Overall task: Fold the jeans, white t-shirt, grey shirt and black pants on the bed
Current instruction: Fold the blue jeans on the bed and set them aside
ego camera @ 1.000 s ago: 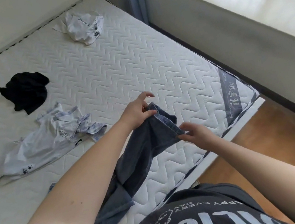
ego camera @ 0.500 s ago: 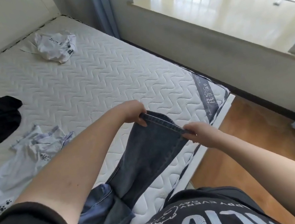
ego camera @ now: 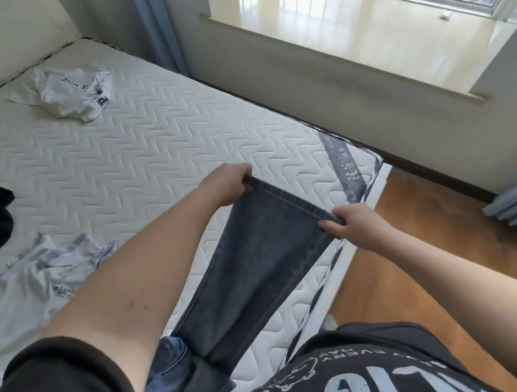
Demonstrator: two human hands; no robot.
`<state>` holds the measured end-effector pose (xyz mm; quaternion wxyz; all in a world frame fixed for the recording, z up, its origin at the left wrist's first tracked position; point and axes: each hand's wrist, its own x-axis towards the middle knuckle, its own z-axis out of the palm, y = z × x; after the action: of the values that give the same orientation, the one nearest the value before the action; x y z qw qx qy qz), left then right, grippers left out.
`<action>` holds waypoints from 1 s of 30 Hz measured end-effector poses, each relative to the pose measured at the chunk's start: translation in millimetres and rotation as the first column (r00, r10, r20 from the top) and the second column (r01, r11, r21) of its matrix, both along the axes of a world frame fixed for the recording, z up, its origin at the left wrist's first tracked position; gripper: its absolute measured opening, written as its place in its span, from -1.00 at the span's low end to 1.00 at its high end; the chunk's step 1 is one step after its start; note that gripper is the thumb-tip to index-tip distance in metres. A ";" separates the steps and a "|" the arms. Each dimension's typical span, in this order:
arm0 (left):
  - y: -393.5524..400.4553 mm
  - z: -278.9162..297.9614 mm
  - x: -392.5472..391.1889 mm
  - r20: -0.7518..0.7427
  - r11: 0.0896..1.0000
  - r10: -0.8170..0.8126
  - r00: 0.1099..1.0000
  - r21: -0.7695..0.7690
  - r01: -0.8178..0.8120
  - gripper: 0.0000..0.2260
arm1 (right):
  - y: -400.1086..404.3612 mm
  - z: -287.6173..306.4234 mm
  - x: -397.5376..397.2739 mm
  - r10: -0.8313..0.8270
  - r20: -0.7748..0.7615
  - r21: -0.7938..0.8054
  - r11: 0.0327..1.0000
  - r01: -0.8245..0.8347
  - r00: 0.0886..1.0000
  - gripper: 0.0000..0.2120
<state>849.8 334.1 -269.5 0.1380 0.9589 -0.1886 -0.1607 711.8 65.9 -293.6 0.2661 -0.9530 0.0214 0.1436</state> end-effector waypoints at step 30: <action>-125.1 -219.9 172.3 -0.302 0.902 0.412 0.860 0.001 -0.432 -0.77 | -128.3 -219.3 200.4 -0.139 -0.565 0.165 0.947 0.277 0.813 -0.89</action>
<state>1022.1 209.0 -489.4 0.2282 0.9369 0.0432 -0.2612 912.2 -62.4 -512.9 0.3759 -0.8246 0.1837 0.3808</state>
